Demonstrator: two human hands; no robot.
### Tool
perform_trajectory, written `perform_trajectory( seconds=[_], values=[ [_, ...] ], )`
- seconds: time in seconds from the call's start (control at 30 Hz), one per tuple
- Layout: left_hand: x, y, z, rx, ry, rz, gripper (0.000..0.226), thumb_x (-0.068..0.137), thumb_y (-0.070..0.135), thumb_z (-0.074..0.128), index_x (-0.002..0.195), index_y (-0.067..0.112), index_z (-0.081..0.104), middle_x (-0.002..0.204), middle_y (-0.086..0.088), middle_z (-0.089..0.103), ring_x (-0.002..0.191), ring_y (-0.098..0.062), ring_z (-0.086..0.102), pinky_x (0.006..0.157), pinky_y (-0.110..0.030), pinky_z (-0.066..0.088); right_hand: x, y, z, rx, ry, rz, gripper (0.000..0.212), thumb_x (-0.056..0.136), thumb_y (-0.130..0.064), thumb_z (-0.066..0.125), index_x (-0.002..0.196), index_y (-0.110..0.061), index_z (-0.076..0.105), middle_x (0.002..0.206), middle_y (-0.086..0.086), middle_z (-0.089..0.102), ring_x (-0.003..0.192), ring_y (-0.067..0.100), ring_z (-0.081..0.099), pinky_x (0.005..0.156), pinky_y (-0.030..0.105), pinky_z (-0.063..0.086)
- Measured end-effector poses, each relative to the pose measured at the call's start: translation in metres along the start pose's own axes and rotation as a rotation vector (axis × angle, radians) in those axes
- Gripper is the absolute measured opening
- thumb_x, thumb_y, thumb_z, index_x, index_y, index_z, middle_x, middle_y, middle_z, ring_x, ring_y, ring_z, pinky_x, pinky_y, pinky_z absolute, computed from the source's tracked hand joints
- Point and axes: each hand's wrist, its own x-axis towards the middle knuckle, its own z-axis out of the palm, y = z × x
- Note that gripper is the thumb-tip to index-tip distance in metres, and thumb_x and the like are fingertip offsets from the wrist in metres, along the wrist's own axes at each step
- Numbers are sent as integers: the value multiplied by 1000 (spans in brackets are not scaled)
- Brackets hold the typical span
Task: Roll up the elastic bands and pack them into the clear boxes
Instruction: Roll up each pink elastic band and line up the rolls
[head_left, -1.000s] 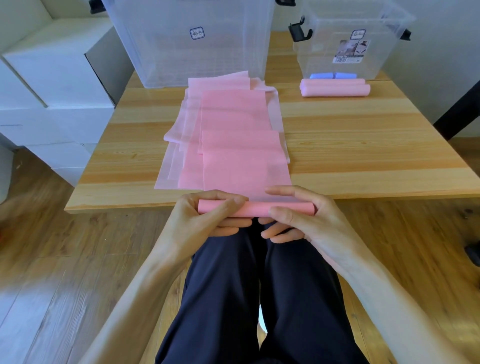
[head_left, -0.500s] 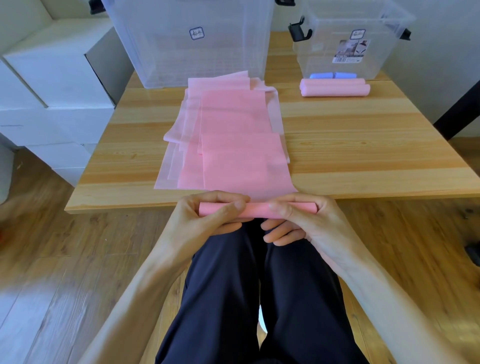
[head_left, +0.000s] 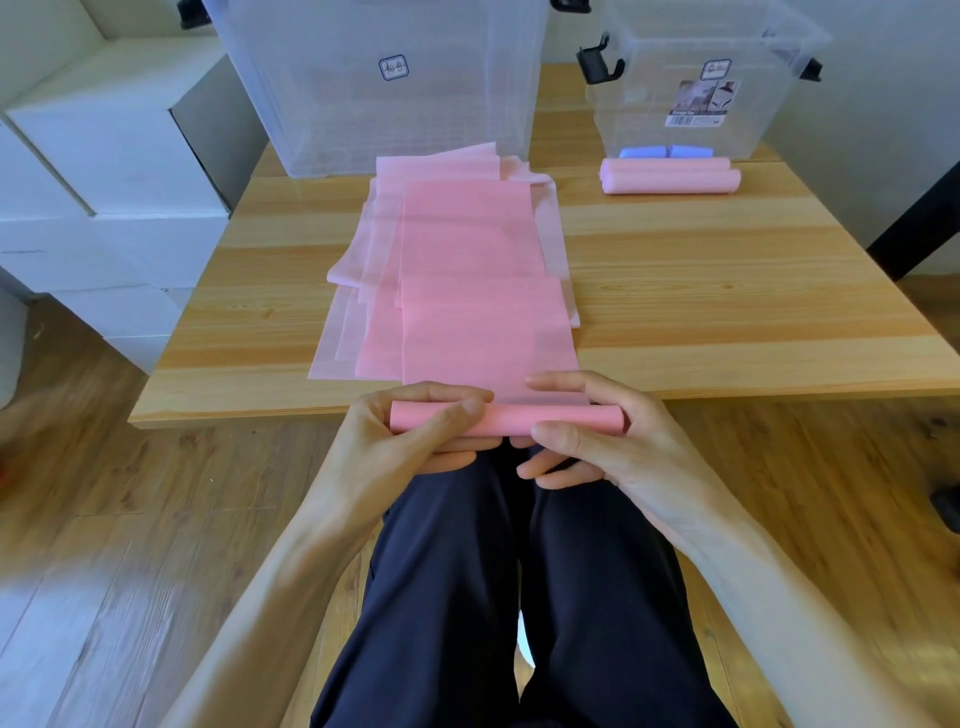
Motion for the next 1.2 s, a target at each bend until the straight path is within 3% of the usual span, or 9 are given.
perform_trajectory(
  seconds=[0.1, 0.23, 0.33, 0.5, 0.63, 0.83, 0.97, 1.1, 1.2],
  values=[
    [1, -1, -2, -9, 0, 9, 27, 73, 25, 72, 98, 15, 77, 94, -6, 78, 92, -17, 75, 73, -21, 59, 0, 1, 0, -24, 21, -14, 26, 81, -24, 71, 104, -11, 73, 84, 14, 76, 74, 31, 75, 63, 29, 61],
    [1, -3, -3, -4, 25, 7, 24, 70, 27, 74, 88, 12, 78, 94, -3, 78, 91, -17, 74, 69, -20, 58, 2, 1, 2, -13, 27, 2, 30, 80, -31, 70, 99, -8, 73, 82, 15, 76, 73, 31, 75, 61, 28, 60],
    [0, -1, -3, 18, 5, -18, 30, 74, 30, 70, 95, 9, 76, 91, -5, 78, 88, -17, 75, 69, -19, 57, 2, 1, 2, -22, 2, -12, 33, 78, -23, 73, 109, -11, 71, 90, 12, 77, 79, 30, 75, 69, 31, 62],
    [-2, 0, -4, 29, -38, 2, 30, 72, 25, 74, 100, 14, 76, 94, -5, 78, 94, -15, 74, 76, -21, 58, 2, 1, 3, -33, 49, -4, 26, 83, -30, 68, 94, -7, 74, 84, 14, 76, 73, 31, 75, 60, 27, 59],
    [-3, 1, -3, 34, -22, -2, 26, 75, 28, 70, 95, 12, 76, 89, -5, 78, 89, -16, 75, 70, -19, 57, 1, 1, 4, -18, 11, -6, 32, 81, -26, 71, 109, -13, 70, 90, 13, 77, 79, 31, 75, 67, 30, 61],
    [-3, -1, -3, -11, 3, -1, 25, 73, 27, 71, 92, 12, 76, 93, -3, 78, 89, -15, 75, 69, -19, 57, 1, 2, 6, -21, 48, -3, 29, 81, -32, 68, 96, -8, 74, 84, 15, 76, 72, 32, 75, 59, 27, 59],
    [-3, -4, -4, -8, 15, 0, 26, 77, 26, 69, 97, 9, 76, 94, -5, 78, 90, -17, 75, 71, -20, 58, -1, 3, 6, 5, 4, -3, 36, 79, -26, 72, 113, -17, 69, 89, 14, 77, 76, 31, 75, 65, 29, 61],
    [-2, -5, -6, 0, -4, 17, 23, 72, 27, 74, 93, 18, 79, 99, -4, 77, 95, -16, 73, 78, -23, 59, 1, 5, 5, -13, 26, -18, 24, 81, -25, 70, 100, -11, 75, 79, 17, 75, 67, 31, 74, 56, 28, 59],
    [-2, -6, -6, -16, 14, 27, 19, 69, 24, 75, 87, 20, 80, 92, -4, 78, 91, -15, 74, 74, -20, 58, 3, 5, 5, 13, 46, -7, 30, 78, -32, 70, 96, -8, 75, 76, 19, 74, 64, 32, 73, 54, 28, 58]
  ],
)
